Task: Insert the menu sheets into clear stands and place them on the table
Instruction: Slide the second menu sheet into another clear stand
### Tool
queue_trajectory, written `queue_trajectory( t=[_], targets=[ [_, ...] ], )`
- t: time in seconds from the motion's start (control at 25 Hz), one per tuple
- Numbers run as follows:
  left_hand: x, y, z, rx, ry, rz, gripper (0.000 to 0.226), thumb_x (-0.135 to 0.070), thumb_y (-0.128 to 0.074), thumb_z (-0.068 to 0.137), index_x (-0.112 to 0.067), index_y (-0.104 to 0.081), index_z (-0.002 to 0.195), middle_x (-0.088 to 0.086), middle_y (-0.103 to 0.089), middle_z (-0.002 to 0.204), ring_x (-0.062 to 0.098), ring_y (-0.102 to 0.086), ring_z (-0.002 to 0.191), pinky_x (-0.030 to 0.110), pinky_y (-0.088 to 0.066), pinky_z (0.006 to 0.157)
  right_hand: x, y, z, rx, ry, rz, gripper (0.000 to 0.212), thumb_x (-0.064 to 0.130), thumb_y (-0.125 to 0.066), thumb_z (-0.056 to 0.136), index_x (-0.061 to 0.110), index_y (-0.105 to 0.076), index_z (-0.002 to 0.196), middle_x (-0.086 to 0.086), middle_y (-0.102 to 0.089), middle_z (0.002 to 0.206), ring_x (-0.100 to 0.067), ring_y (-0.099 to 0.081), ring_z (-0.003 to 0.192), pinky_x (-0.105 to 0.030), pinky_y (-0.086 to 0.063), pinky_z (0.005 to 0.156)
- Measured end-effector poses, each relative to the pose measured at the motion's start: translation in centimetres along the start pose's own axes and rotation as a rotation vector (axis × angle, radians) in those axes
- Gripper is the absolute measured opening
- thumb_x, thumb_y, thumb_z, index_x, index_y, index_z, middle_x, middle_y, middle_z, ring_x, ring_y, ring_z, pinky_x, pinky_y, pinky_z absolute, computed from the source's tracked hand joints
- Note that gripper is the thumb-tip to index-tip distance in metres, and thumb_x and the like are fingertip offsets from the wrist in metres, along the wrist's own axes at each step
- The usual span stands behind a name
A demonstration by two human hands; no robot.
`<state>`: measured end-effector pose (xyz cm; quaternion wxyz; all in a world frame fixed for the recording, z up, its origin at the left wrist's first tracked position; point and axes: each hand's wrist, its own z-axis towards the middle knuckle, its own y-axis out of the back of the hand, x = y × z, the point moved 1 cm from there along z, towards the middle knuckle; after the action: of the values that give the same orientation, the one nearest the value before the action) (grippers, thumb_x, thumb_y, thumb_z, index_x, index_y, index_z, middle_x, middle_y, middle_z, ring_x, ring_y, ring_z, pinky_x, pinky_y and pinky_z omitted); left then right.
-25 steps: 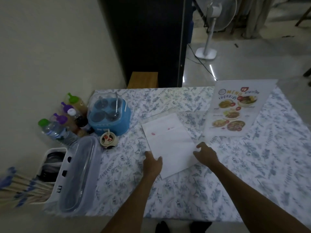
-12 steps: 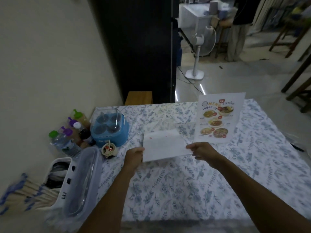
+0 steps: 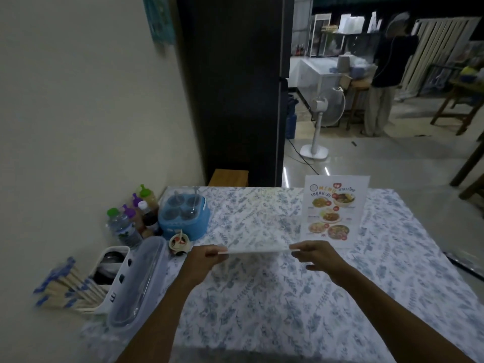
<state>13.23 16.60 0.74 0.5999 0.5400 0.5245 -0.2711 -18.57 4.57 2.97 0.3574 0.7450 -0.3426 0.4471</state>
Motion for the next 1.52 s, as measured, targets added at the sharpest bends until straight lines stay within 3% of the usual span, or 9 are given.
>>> queue_trajectory(
  t=[0.08, 0.16, 0.32, 0.44, 0.6, 0.72, 0.88, 1.12, 1.52],
  targets=[
    [-0.9, 0.5, 1.0, -0.066, -0.095, 0.014, 0.014, -0.016, -0.078, 0.085, -0.028, -0.078, 0.092, -0.019, -0.078, 0.085, -0.001, -0.071, 0.083, 0.013, -0.054, 0.072, 1.4, 0.1, 0.9, -0.020, 0.074, -0.076, 0.015, 0.026, -0.074, 0.085, 0.024, -0.078, 0.100, -0.005, -0.076, 0.093, -0.020, -0.067, 0.089, -0.034, -0.054, 0.077],
    [-1.9, 0.9, 2.9, -0.130, -0.163, 0.059, 0.007, -0.022, -0.077, 0.086, -0.025, -0.078, 0.093, -0.013, -0.078, 0.088, -0.001, -0.071, 0.086, 0.020, -0.056, 0.078, 2.6, 0.1, 2.4, -0.094, 0.146, -0.108, 0.014, 0.030, -0.074, 0.084, 0.023, -0.078, 0.096, -0.005, -0.075, 0.091, -0.020, -0.067, 0.084, -0.032, -0.053, 0.070],
    [-3.2, 1.2, 8.0, -0.189, -0.185, 0.127, 0.008, -0.032, -0.074, 0.088, -0.027, -0.073, 0.082, -0.008, -0.073, 0.082, 0.001, -0.066, 0.074, 0.021, -0.049, 0.067, 4.1, 0.6, 6.6, -0.213, 0.233, -0.189, 0.013, 0.034, -0.076, 0.082, 0.022, -0.077, 0.087, 0.006, -0.075, 0.095, -0.011, -0.067, 0.082, -0.025, -0.047, 0.066],
    [-3.6, 1.5, 11.5, -0.190, -0.181, 0.167, 0.014, -0.036, -0.073, 0.088, -0.032, -0.068, 0.076, -0.009, -0.071, 0.079, 0.004, -0.064, 0.071, 0.023, -0.047, 0.065, 5.0, 0.8, 9.9, -0.265, 0.244, -0.266, 0.013, 0.032, -0.074, 0.083, 0.019, -0.076, 0.087, 0.003, -0.075, 0.094, -0.013, -0.068, 0.083, -0.031, -0.052, 0.070],
    [-3.4, 1.9, 16.4, -0.163, -0.148, 0.144, 0.010, -0.035, -0.074, 0.087, -0.025, -0.073, 0.088, -0.007, -0.075, 0.085, 0.012, -0.070, 0.077, 0.034, -0.056, 0.072, 6.4, 0.4, 13.6, -0.338, 0.247, -0.364, 0.020, 0.026, -0.069, 0.089, 0.011, -0.074, 0.099, -0.005, -0.075, 0.097, -0.016, -0.069, 0.084, -0.036, -0.057, 0.076],
    [-3.3, 2.1, 18.4, -0.131, -0.156, 0.120, 0.008, -0.035, -0.074, 0.087, -0.028, -0.074, 0.090, -0.009, -0.077, 0.086, 0.012, -0.073, 0.068, 0.040, -0.060, 0.069, 7.1, 0.2, 15.6, -0.347, 0.229, -0.461, 0.022, 0.026, -0.066, 0.091, 0.008, -0.072, 0.102, -0.009, -0.075, 0.099, -0.019, -0.069, 0.084, -0.038, -0.058, 0.077],
    [-4.0, 2.2, 19.1, -0.112, -0.141, 0.126, 0.006, -0.032, -0.075, 0.087, -0.027, -0.072, 0.087, -0.008, -0.077, 0.085, 0.013, -0.073, 0.060, 0.038, -0.056, 0.061, 7.4, 0.0, 17.5, -0.388, 0.171, -0.534, 0.024, 0.029, -0.063, 0.092, 0.012, -0.069, 0.108, -0.006, -0.073, 0.103, -0.020, -0.069, 0.082, -0.043, -0.060, 0.073],
    [-3.3, 1.4, 20.6, -0.144, -0.093, 0.254, 0.008, -0.025, -0.074, 0.086, -0.030, -0.068, 0.089, -0.012, -0.075, 0.086, 0.006, -0.072, 0.057, 0.042, -0.063, 0.067, 6.8, -0.5, 18.9, -0.444, 0.161, -0.586, 0.024, 0.033, -0.060, 0.093, 0.017, -0.068, 0.109, -0.005, -0.073, 0.109, -0.019, -0.068, 0.093, -0.039, -0.058, 0.076],
    [-3.3, 0.2, 20.9, -0.203, -0.041, 0.426, 0.020, -0.020, -0.074, 0.086, -0.034, -0.061, 0.086, -0.012, -0.074, 0.088, 0.002, -0.071, 0.057, 0.041, -0.064, 0.067, 6.0, -0.8, 19.5, -0.483, 0.154, -0.619, 0.022, 0.035, -0.057, 0.094, 0.019, -0.067, 0.106, -0.001, -0.070, 0.106, -0.019, -0.066, 0.091, -0.039, -0.057, 0.073]
  ],
)
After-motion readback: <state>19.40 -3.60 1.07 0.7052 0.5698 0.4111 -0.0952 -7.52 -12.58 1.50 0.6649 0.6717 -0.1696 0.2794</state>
